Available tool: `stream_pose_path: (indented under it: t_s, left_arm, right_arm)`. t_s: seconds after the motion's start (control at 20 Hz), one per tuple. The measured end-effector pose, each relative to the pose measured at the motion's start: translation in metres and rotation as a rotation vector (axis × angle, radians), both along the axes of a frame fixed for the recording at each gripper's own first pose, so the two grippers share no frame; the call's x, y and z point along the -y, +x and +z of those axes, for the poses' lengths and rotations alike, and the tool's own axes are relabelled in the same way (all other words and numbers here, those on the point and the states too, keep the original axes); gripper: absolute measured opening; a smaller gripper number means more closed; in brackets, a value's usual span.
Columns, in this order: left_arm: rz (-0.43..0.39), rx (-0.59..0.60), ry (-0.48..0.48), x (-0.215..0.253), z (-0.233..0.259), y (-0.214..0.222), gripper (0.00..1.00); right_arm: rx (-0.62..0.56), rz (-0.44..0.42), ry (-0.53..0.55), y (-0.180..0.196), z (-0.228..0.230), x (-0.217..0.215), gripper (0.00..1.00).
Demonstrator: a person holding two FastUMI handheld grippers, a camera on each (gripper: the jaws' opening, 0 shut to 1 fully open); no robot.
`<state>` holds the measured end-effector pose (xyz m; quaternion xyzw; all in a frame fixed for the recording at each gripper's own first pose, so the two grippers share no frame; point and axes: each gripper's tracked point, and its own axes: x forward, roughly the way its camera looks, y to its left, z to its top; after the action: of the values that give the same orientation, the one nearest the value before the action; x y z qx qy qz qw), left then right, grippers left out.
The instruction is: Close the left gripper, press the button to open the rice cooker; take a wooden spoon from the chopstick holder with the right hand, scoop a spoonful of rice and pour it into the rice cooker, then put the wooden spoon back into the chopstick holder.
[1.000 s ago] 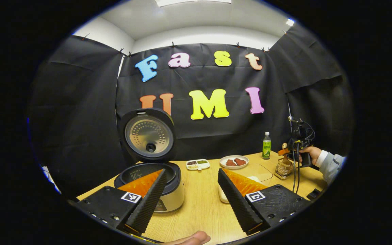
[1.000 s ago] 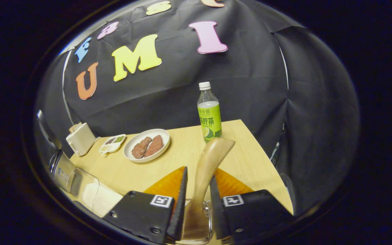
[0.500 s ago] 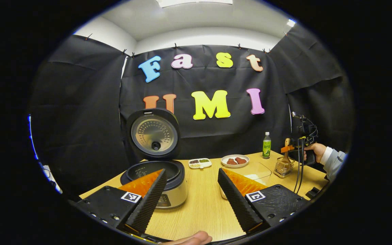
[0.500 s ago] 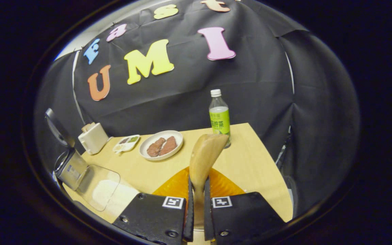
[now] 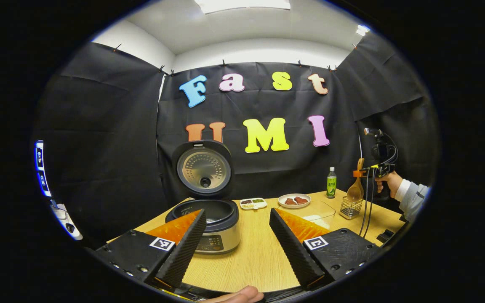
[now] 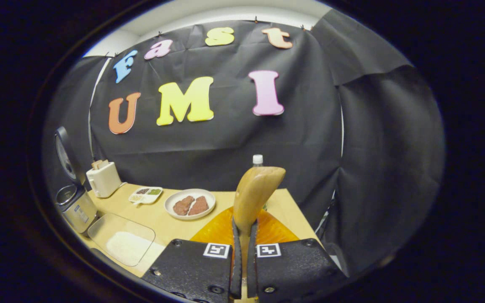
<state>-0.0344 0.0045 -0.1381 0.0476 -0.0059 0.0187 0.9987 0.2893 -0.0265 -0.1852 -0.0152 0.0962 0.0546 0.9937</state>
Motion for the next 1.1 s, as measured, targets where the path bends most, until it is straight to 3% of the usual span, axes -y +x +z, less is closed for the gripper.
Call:
stream_pose_path:
  t_s: [0.3, 0.65, 0.85, 1.1]
  left_arm:
    - [0.023, -0.003, -0.007, -0.025, 0.002, -0.020, 0.96]
    - [0.038, 0.006, -0.026, -0.049, 0.003, -0.045, 0.96]
    - [0.042, 0.027, -0.037, -0.056, 0.005, -0.055, 0.96]
    - [0.040, 0.045, -0.026, -0.059, 0.015, -0.063, 0.96]
  right_arm:
    - [0.093, 0.008, -0.034, -0.034, 0.056, -0.045, 0.10]
    - [0.119, 0.108, -0.059, -0.058, 0.066, -0.134, 0.10]
    - [0.090, 0.156, -0.035, -0.066, 0.050, -0.192, 0.10]
    - [-0.003, 0.133, -0.060, -0.058, -0.011, -0.226, 0.10]
